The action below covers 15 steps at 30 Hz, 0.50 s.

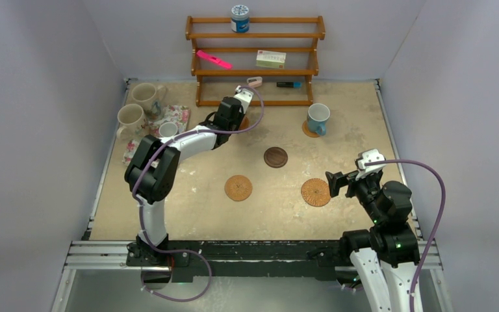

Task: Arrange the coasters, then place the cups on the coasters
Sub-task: Place the cup on the coaster.

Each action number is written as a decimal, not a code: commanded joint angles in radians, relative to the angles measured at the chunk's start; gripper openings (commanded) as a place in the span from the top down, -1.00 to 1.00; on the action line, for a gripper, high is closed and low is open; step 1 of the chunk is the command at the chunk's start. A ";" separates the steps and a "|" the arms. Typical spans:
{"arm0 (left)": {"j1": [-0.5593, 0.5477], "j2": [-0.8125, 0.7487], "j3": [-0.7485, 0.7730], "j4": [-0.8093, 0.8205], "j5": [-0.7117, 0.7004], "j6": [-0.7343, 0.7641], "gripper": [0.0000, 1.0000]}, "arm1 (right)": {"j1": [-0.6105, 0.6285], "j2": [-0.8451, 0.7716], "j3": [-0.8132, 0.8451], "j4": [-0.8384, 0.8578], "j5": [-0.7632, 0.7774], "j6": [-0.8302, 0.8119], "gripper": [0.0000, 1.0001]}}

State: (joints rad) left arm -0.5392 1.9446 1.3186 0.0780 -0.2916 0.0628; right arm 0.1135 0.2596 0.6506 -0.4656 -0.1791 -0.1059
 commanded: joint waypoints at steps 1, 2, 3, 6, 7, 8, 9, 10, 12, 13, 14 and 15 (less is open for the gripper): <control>-0.003 -0.038 0.050 0.032 0.008 -0.014 0.99 | 0.008 -0.005 0.001 0.021 -0.023 -0.009 -0.98; -0.004 -0.038 0.050 0.030 0.009 -0.016 0.99 | 0.009 -0.005 0.001 0.021 -0.023 -0.009 -0.98; -0.004 -0.038 0.050 0.029 0.009 -0.017 0.99 | 0.009 -0.004 0.002 0.022 -0.023 -0.009 -0.98; -0.003 -0.042 0.047 0.031 0.010 -0.018 1.00 | 0.008 -0.005 0.001 0.020 -0.024 -0.008 -0.98; -0.003 -0.042 0.047 0.030 0.011 -0.018 1.00 | 0.009 -0.003 0.001 0.021 -0.024 -0.009 -0.98; -0.004 -0.042 0.047 0.028 0.013 -0.017 1.00 | 0.008 -0.002 0.001 0.021 -0.023 -0.009 -0.98; -0.004 -0.042 0.047 0.028 0.015 -0.018 1.00 | 0.009 -0.002 0.002 0.021 -0.023 -0.009 -0.98; -0.003 -0.041 0.047 0.025 0.016 -0.021 1.00 | 0.010 -0.003 0.002 0.021 -0.024 -0.009 -0.98; -0.004 -0.043 0.047 0.025 0.017 -0.021 1.00 | 0.009 -0.004 0.002 0.021 -0.023 -0.009 -0.98; -0.003 -0.045 0.047 0.024 0.019 -0.023 1.00 | 0.010 -0.004 0.001 0.021 -0.023 -0.009 -0.98; -0.003 -0.045 0.047 0.023 0.020 -0.023 1.00 | 0.010 -0.004 0.001 0.021 -0.023 -0.009 -0.98; -0.003 -0.047 0.047 0.023 0.021 -0.024 1.00 | 0.010 -0.004 0.002 0.022 -0.023 -0.008 -0.98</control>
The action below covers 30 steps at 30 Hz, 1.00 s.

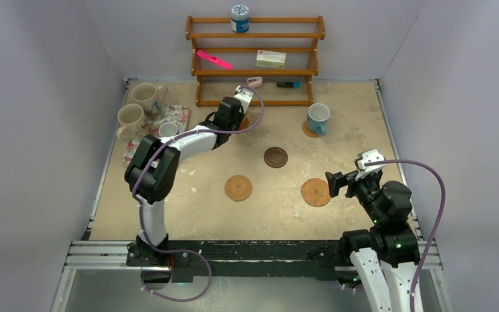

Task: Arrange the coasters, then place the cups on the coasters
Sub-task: Place the cup on the coaster.

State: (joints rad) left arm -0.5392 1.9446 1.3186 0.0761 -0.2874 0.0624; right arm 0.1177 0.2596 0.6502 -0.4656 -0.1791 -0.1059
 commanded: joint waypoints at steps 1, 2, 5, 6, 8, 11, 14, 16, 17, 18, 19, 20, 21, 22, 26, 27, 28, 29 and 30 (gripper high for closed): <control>-0.002 -0.048 0.045 0.024 0.020 -0.024 1.00 | 0.006 -0.005 0.002 0.021 -0.024 -0.009 -0.98; -0.003 -0.049 0.045 0.022 0.020 -0.025 1.00 | 0.006 -0.004 0.002 0.021 -0.024 -0.009 -0.98; -0.004 -0.051 0.044 0.018 0.025 -0.028 1.00 | 0.006 -0.005 0.002 0.022 -0.023 -0.009 -0.98; -0.004 -0.052 0.042 0.018 0.026 -0.029 1.00 | 0.006 -0.004 0.002 0.021 -0.023 -0.009 -0.98; -0.003 -0.054 0.041 0.016 0.028 -0.031 1.00 | 0.006 -0.004 0.002 0.021 -0.023 -0.009 -0.98; -0.004 -0.058 0.041 0.010 0.035 -0.037 1.00 | 0.006 -0.006 0.002 0.021 -0.023 -0.009 -0.98; -0.004 -0.058 0.041 0.007 0.039 -0.039 1.00 | 0.006 -0.006 0.002 0.021 -0.023 -0.008 -0.98; -0.004 -0.059 0.041 0.005 0.039 -0.040 1.00 | 0.007 -0.006 0.002 0.021 -0.025 -0.009 -0.98; -0.003 -0.059 0.041 0.004 0.039 -0.039 1.00 | 0.007 -0.006 0.002 0.021 -0.024 -0.009 -0.98; -0.003 -0.059 0.041 0.004 0.039 -0.040 1.00 | 0.007 -0.006 0.003 0.021 -0.023 -0.009 -0.98; -0.004 -0.060 0.041 0.003 0.041 -0.040 1.00 | 0.007 -0.007 0.002 0.021 -0.023 -0.009 -0.98; -0.004 -0.060 0.041 0.002 0.042 -0.041 1.00 | 0.007 -0.007 0.002 0.020 -0.023 -0.009 -0.98; -0.004 -0.060 0.041 0.002 0.044 -0.042 1.00 | 0.007 -0.007 0.002 0.021 -0.023 -0.009 -0.98; -0.004 -0.061 0.041 0.001 0.046 -0.043 1.00 | 0.007 -0.007 0.003 0.021 -0.023 -0.009 -0.98; -0.004 -0.064 0.041 -0.002 0.048 -0.047 1.00 | 0.007 -0.006 0.002 0.021 -0.023 -0.009 -0.98; -0.003 -0.065 0.040 -0.003 0.048 -0.047 1.00 | 0.007 -0.008 0.002 0.021 -0.023 -0.009 -0.98; -0.003 -0.066 0.039 -0.004 0.048 -0.048 1.00 | 0.007 -0.007 0.002 0.021 -0.023 -0.009 -0.98; -0.004 -0.068 0.039 -0.004 0.048 -0.047 1.00 | 0.007 -0.007 0.003 0.021 -0.024 -0.009 -0.98; -0.003 -0.068 0.038 -0.004 0.048 -0.048 1.00 | 0.007 -0.008 0.002 0.021 -0.023 -0.009 -0.98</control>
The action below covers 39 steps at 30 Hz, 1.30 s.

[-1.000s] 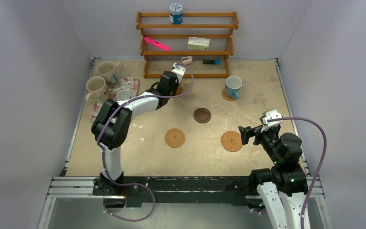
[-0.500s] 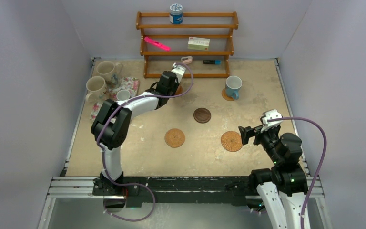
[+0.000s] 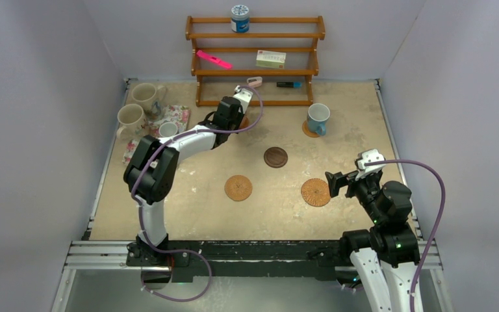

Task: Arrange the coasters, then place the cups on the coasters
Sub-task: Place the cup on the coaster.

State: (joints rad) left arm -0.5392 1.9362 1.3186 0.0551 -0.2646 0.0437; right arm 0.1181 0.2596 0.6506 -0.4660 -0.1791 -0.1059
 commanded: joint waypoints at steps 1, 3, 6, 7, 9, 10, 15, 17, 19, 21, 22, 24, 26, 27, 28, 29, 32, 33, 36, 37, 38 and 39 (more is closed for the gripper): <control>-0.003 -0.062 0.037 0.017 0.027 -0.030 1.00 | 0.006 -0.007 0.002 0.021 -0.023 -0.009 -0.98; -0.004 -0.064 0.035 0.017 0.028 -0.031 1.00 | 0.006 -0.007 0.001 0.021 -0.024 -0.009 -0.98; -0.003 -0.068 0.033 0.017 0.025 -0.030 1.00 | 0.007 -0.007 0.001 0.021 -0.023 -0.009 -0.98; -0.004 -0.069 0.033 0.016 0.022 -0.029 1.00 | 0.006 -0.007 0.001 0.021 -0.023 -0.009 -0.98; -0.004 -0.070 0.031 0.016 0.018 -0.027 1.00 | 0.006 -0.007 0.001 0.021 -0.024 -0.009 -0.98; -0.004 -0.071 0.031 0.016 0.015 -0.025 1.00 | 0.006 -0.008 0.001 0.021 -0.025 -0.010 -0.98; -0.004 -0.072 0.028 0.019 0.008 -0.019 0.99 | 0.006 -0.009 0.001 0.021 -0.025 -0.010 -0.98; -0.003 -0.069 0.029 0.020 0.008 -0.018 0.96 | 0.007 -0.008 0.002 0.021 -0.025 -0.011 -0.98; -0.003 -0.065 0.030 0.020 0.006 -0.013 0.93 | 0.006 -0.009 0.001 0.021 -0.025 -0.011 -0.98; -0.003 -0.066 0.030 0.020 0.002 -0.010 0.90 | 0.006 -0.007 0.001 0.021 -0.025 -0.011 -0.98; -0.004 -0.066 0.030 0.020 -0.001 -0.010 0.88 | 0.006 -0.007 0.002 0.021 -0.026 -0.011 -0.98; -0.003 -0.069 0.029 0.020 -0.002 -0.009 0.83 | 0.006 -0.007 0.002 0.021 -0.027 -0.011 -0.98; -0.003 -0.071 0.028 0.018 -0.004 -0.008 0.78 | 0.006 -0.008 0.001 0.021 -0.026 -0.011 -0.98; -0.003 -0.073 0.028 0.018 -0.003 -0.007 0.77 | 0.006 -0.007 0.001 0.021 -0.026 -0.010 -0.98; -0.004 -0.075 0.027 0.018 -0.002 -0.006 0.76 | 0.006 -0.007 0.002 0.021 -0.026 -0.011 -0.98; -0.004 -0.075 0.028 0.018 -0.002 -0.005 0.75 | 0.006 -0.006 0.001 0.021 -0.026 -0.011 -0.98; -0.004 -0.077 0.028 0.015 -0.002 -0.005 0.72 | 0.006 -0.005 0.001 0.021 -0.026 -0.011 -0.98; -0.004 -0.077 0.028 0.015 -0.002 -0.004 0.70 | 0.006 -0.006 0.001 0.021 -0.026 -0.011 -0.98; -0.003 -0.078 0.027 0.014 -0.001 -0.004 0.69 | 0.008 -0.005 0.001 0.021 -0.026 -0.011 -0.98; -0.003 -0.079 0.027 0.014 -0.001 -0.004 0.67 | 0.008 -0.006 0.001 0.021 -0.026 -0.011 -0.98; -0.003 -0.079 0.027 0.014 -0.001 -0.004 0.65 | 0.008 -0.006 0.001 0.021 -0.026 -0.010 -0.98; -0.003 -0.078 0.027 0.014 -0.001 -0.003 0.63 | 0.008 -0.006 0.001 0.021 -0.026 -0.011 -0.98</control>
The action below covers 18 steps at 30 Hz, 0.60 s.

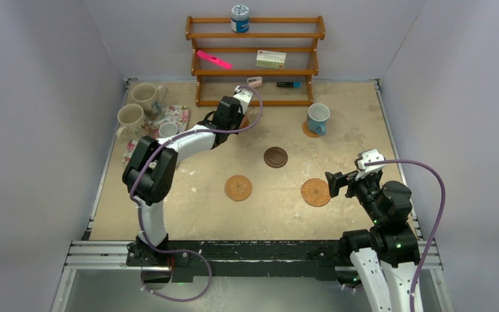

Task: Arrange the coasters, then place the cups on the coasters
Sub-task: Place the cup on the coaster.

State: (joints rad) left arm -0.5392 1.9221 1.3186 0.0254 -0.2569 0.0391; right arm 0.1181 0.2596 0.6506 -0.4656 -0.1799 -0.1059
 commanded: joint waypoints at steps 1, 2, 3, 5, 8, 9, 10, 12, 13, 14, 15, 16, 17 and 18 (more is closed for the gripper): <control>-0.003 -0.064 0.027 0.044 -0.008 0.002 0.61 | 0.008 -0.006 0.001 0.021 -0.026 -0.011 -0.98; -0.004 -0.064 0.027 0.044 -0.008 0.005 0.59 | 0.008 -0.005 0.002 0.021 -0.026 -0.011 -0.98; -0.004 -0.063 0.027 0.042 -0.008 0.004 0.58 | 0.008 -0.004 0.001 0.021 -0.026 -0.011 -0.98; -0.003 -0.064 0.027 0.042 -0.007 0.004 0.57 | 0.008 -0.003 0.001 0.021 -0.026 -0.012 -0.98; -0.004 -0.062 0.028 0.042 -0.003 0.005 0.53 | 0.008 -0.004 0.002 0.021 -0.026 -0.012 -0.98; -0.003 -0.062 0.028 0.041 -0.001 0.005 0.50 | 0.008 -0.003 0.001 0.021 -0.026 -0.011 -0.98; -0.003 -0.061 0.028 0.042 0.000 0.005 0.47 | 0.008 -0.003 0.002 0.021 -0.026 -0.011 -0.98; -0.004 -0.060 0.030 0.041 0.005 0.005 0.40 | 0.008 -0.003 0.001 0.021 -0.026 -0.011 -0.98; -0.004 -0.059 0.029 0.039 0.006 0.005 0.37 | 0.008 -0.003 0.002 0.021 -0.026 -0.012 -0.98; -0.003 -0.060 0.028 0.040 0.007 0.005 0.36 | 0.009 -0.002 0.001 0.021 -0.026 -0.011 -0.98; -0.004 -0.060 0.028 0.039 0.007 0.005 0.36 | 0.009 -0.002 0.001 0.021 -0.026 -0.011 -0.98; -0.003 -0.060 0.029 0.039 0.007 0.005 0.35 | 0.009 -0.003 0.002 0.021 -0.026 -0.012 -0.98; -0.003 -0.059 0.029 0.040 0.007 0.005 0.35 | 0.010 -0.002 0.001 0.020 -0.026 -0.011 -0.98; -0.003 -0.058 0.030 0.040 0.007 0.008 0.35 | 0.009 -0.002 0.002 0.021 -0.026 -0.011 -0.98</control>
State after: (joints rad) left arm -0.5392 1.9152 1.3186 0.0273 -0.2558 0.0448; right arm 0.1200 0.2596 0.6506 -0.4660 -0.1833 -0.1062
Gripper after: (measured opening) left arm 0.321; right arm 0.987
